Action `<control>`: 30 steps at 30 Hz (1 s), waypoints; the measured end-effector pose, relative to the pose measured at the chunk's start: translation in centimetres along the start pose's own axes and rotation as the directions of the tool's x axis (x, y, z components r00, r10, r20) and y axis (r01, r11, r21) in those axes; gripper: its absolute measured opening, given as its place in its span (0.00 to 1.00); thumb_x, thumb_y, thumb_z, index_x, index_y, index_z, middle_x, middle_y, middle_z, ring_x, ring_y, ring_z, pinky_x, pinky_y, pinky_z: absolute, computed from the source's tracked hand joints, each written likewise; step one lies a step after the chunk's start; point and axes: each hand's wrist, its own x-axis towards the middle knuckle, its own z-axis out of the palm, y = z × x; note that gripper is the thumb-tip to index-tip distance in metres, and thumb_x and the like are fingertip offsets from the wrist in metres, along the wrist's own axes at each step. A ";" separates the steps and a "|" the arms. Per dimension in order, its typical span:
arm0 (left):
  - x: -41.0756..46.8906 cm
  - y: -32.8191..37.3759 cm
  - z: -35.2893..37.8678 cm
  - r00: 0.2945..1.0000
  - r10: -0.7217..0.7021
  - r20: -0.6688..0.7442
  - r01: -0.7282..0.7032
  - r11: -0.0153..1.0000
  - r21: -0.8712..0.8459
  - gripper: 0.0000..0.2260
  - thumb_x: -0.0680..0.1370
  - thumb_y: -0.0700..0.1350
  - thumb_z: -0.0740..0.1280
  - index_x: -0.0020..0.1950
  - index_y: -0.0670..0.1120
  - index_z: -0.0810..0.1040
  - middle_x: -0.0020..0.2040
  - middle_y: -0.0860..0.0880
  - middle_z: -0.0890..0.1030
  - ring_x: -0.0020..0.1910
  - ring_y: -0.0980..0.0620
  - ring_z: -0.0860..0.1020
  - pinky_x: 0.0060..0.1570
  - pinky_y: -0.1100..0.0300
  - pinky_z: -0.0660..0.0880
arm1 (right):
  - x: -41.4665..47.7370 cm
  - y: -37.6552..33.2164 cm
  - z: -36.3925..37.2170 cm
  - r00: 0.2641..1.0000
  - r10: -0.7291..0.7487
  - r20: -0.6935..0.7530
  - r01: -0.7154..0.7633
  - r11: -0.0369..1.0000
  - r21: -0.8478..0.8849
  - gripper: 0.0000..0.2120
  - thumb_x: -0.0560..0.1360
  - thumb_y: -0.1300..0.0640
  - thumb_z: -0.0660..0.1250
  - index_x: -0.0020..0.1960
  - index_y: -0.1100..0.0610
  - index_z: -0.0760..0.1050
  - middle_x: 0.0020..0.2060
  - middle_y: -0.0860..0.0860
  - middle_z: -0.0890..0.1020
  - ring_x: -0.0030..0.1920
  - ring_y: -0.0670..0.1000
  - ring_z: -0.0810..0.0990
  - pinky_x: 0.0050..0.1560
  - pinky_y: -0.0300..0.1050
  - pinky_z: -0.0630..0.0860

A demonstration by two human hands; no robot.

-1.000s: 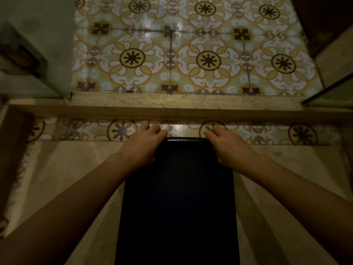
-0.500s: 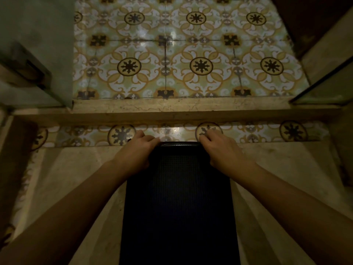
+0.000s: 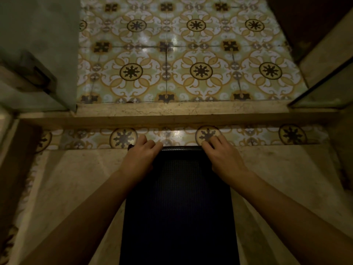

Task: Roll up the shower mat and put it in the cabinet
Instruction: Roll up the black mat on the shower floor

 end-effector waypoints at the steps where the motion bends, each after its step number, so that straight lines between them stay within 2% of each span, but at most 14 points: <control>1: -0.2 0.1 0.1 1.000 0.005 -0.017 -0.005 1.000 -0.007 0.19 0.67 0.33 0.72 0.57 0.39 0.77 0.47 0.41 0.80 0.49 0.39 0.73 0.38 0.45 0.77 | -0.1 -0.1 0.0 1.000 -0.002 -0.016 0.002 1.000 0.015 0.22 0.60 0.72 0.71 0.54 0.66 0.77 0.45 0.63 0.79 0.46 0.64 0.78 0.33 0.53 0.77; 2: -0.5 0.2 0.2 0.999 0.010 -0.032 -0.011 1.000 -0.022 0.19 0.66 0.33 0.73 0.56 0.39 0.78 0.47 0.40 0.81 0.47 0.39 0.74 0.37 0.46 0.78 | -0.2 -0.1 0.0 1.000 -0.011 -0.028 0.012 1.000 0.026 0.22 0.59 0.73 0.70 0.53 0.66 0.77 0.44 0.63 0.80 0.45 0.64 0.78 0.31 0.52 0.77; 4: -1.1 0.1 0.6 0.998 0.035 -0.053 -0.039 0.997 -0.067 0.19 0.65 0.33 0.74 0.55 0.38 0.79 0.52 0.41 0.82 0.48 0.39 0.75 0.44 0.46 0.78 | -0.4 0.2 0.1 0.999 -0.029 -0.039 0.032 0.998 0.057 0.22 0.58 0.75 0.70 0.52 0.66 0.77 0.43 0.62 0.79 0.44 0.64 0.79 0.30 0.51 0.76; 6: -1.6 -0.4 0.8 0.996 0.049 -0.075 -0.057 0.993 -0.107 0.20 0.66 0.35 0.75 0.57 0.38 0.79 0.56 0.41 0.81 0.49 0.39 0.75 0.48 0.46 0.77 | -0.6 0.7 0.0 0.998 -0.045 -0.032 0.048 0.993 0.107 0.22 0.59 0.75 0.72 0.52 0.66 0.77 0.44 0.61 0.79 0.46 0.63 0.78 0.33 0.52 0.77; 8: -1.4 -0.6 0.7 0.995 0.047 -0.093 -0.058 0.991 -0.121 0.17 0.67 0.36 0.74 0.55 0.38 0.79 0.53 0.41 0.82 0.48 0.40 0.74 0.45 0.47 0.77 | -0.7 1.2 -0.2 0.997 -0.070 -0.012 0.071 0.988 0.136 0.21 0.61 0.74 0.73 0.53 0.66 0.77 0.45 0.61 0.79 0.46 0.63 0.77 0.37 0.52 0.78; 10: -0.9 -0.4 0.4 0.994 0.038 -0.100 -0.051 0.991 -0.127 0.13 0.67 0.35 0.74 0.50 0.39 0.79 0.45 0.42 0.82 0.45 0.41 0.74 0.41 0.48 0.76 | -0.6 1.3 -0.4 0.997 -0.079 0.004 0.077 0.988 0.131 0.20 0.61 0.73 0.73 0.52 0.66 0.78 0.46 0.60 0.79 0.46 0.61 0.76 0.39 0.51 0.77; 12: -0.2 0.0 -0.1 0.994 0.044 -0.103 -0.056 0.992 -0.117 0.11 0.66 0.34 0.74 0.46 0.39 0.78 0.40 0.41 0.79 0.43 0.40 0.73 0.38 0.47 0.75 | -0.5 1.3 -0.4 0.999 -0.054 -0.005 0.054 0.991 0.121 0.20 0.60 0.74 0.74 0.51 0.65 0.77 0.44 0.60 0.79 0.44 0.61 0.76 0.37 0.51 0.77; 15: -0.2 0.0 -0.3 0.995 0.061 -0.084 -0.071 0.990 -0.125 0.12 0.65 0.32 0.74 0.47 0.39 0.79 0.42 0.41 0.79 0.43 0.40 0.74 0.40 0.47 0.75 | -1.0 0.9 -0.1 1.000 -0.028 -0.013 0.030 0.993 0.117 0.18 0.59 0.74 0.73 0.47 0.64 0.77 0.41 0.59 0.78 0.42 0.61 0.76 0.33 0.52 0.76; 19: -0.4 -1.2 -0.6 0.995 0.096 -0.008 -0.096 0.980 -0.176 0.11 0.70 0.37 0.73 0.51 0.40 0.81 0.52 0.43 0.82 0.49 0.40 0.75 0.51 0.47 0.74 | -0.9 1.0 0.1 1.000 -0.009 0.025 0.005 0.987 0.158 0.12 0.64 0.71 0.71 0.45 0.63 0.77 0.45 0.59 0.78 0.46 0.60 0.75 0.37 0.53 0.77; 21: 0.0 -1.4 -0.9 0.995 0.093 0.020 -0.087 0.977 -0.196 0.08 0.71 0.38 0.71 0.49 0.43 0.80 0.47 0.45 0.82 0.48 0.42 0.75 0.50 0.48 0.73 | -0.3 1.2 -0.1 0.998 -0.021 0.051 0.012 0.987 0.158 0.12 0.65 0.70 0.71 0.47 0.62 0.77 0.47 0.59 0.78 0.47 0.60 0.75 0.40 0.53 0.77; 24: 0.3 -1.2 -1.3 0.997 0.076 -0.003 -0.075 0.979 -0.192 0.07 0.70 0.37 0.71 0.46 0.45 0.77 0.39 0.46 0.81 0.46 0.43 0.73 0.43 0.50 0.73 | 0.0 1.2 -0.4 0.996 -0.050 0.079 0.041 0.994 0.106 0.17 0.64 0.70 0.72 0.51 0.62 0.75 0.47 0.60 0.78 0.48 0.61 0.75 0.38 0.50 0.74; 27: 0.0 -1.1 -1.4 0.997 0.074 0.000 -0.072 0.977 -0.199 0.07 0.70 0.38 0.71 0.44 0.46 0.77 0.40 0.47 0.80 0.46 0.45 0.72 0.44 0.54 0.69 | -0.3 0.5 -0.4 0.992 -0.057 0.109 0.052 0.997 0.050 0.23 0.63 0.70 0.73 0.56 0.61 0.74 0.46 0.59 0.77 0.45 0.60 0.76 0.36 0.47 0.68; 30: -0.1 -1.4 -1.7 0.991 0.113 0.075 -0.092 0.965 -0.245 0.05 0.71 0.38 0.71 0.44 0.46 0.78 0.41 0.47 0.81 0.44 0.46 0.76 0.47 0.58 0.68 | -0.8 0.2 -0.1 0.987 -0.063 0.145 0.056 0.997 0.052 0.18 0.67 0.68 0.72 0.55 0.60 0.75 0.49 0.58 0.75 0.45 0.57 0.75 0.36 0.45 0.66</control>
